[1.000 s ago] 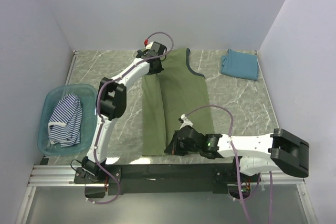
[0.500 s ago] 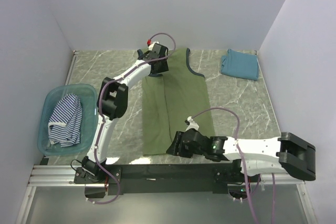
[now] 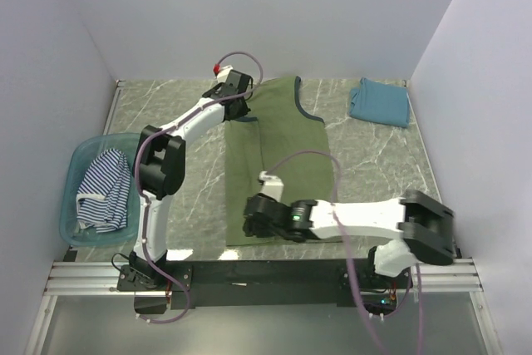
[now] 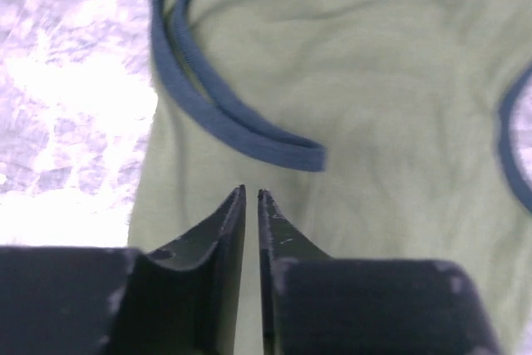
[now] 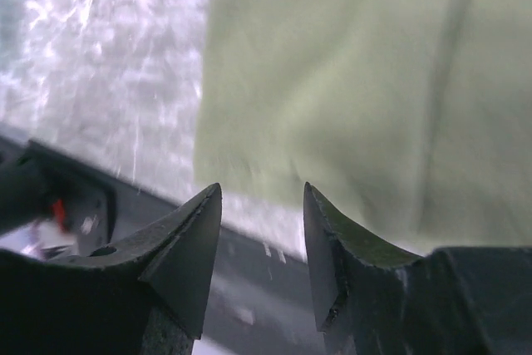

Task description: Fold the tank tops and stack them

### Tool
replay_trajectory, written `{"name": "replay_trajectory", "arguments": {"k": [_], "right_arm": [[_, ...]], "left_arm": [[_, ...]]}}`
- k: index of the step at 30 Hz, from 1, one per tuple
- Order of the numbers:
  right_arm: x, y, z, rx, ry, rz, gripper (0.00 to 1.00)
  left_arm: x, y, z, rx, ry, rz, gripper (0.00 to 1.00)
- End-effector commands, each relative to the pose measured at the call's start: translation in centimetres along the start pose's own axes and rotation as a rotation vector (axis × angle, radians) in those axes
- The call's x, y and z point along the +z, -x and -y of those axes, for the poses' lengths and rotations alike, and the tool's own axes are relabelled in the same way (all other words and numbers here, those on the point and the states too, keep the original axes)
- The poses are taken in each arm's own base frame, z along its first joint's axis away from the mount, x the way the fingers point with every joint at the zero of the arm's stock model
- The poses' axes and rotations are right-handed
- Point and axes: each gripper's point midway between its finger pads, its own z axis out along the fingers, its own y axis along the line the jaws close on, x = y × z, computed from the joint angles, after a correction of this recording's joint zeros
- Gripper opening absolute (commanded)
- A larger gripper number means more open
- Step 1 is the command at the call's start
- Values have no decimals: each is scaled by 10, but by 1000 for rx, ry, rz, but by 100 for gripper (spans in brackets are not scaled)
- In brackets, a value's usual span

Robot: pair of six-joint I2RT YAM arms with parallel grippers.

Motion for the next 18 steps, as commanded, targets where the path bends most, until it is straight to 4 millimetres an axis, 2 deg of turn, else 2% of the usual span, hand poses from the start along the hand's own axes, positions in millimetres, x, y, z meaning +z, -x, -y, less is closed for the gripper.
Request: {"name": "replay_trajectory", "arguments": {"k": [1, 2, 4, 5, 7, 8, 11, 14, 18], "right_arm": [[19, 7, 2, -145, -112, 20, 50], [32, 0, 6, -168, -144, -1, 50], [42, -3, -3, -190, -136, -17, 50], [51, -14, 0, -214, -155, -43, 50], [58, -19, -9, -242, -148, -61, 49], [65, -31, -7, -268, -164, -83, 50], [74, -46, -16, -308, -166, -118, 49], [76, -67, -33, -331, -122, -169, 49], [75, -93, -75, -342, 5, -231, 48]], "left_arm": [[14, -13, -16, -5, 12, -37, 14], [19, -21, -17, -1, 2, -58, 12], [26, -30, -21, 9, -6, -86, 8], [29, -36, -25, 16, -2, -98, 7], [35, -43, -32, 29, 14, -112, 4], [38, -46, -37, 31, 28, -121, 3], [43, -55, -54, 38, 82, -147, 2], [48, -60, -77, 42, 152, -172, 2], [45, -59, -98, 54, 195, -185, 4]]}}
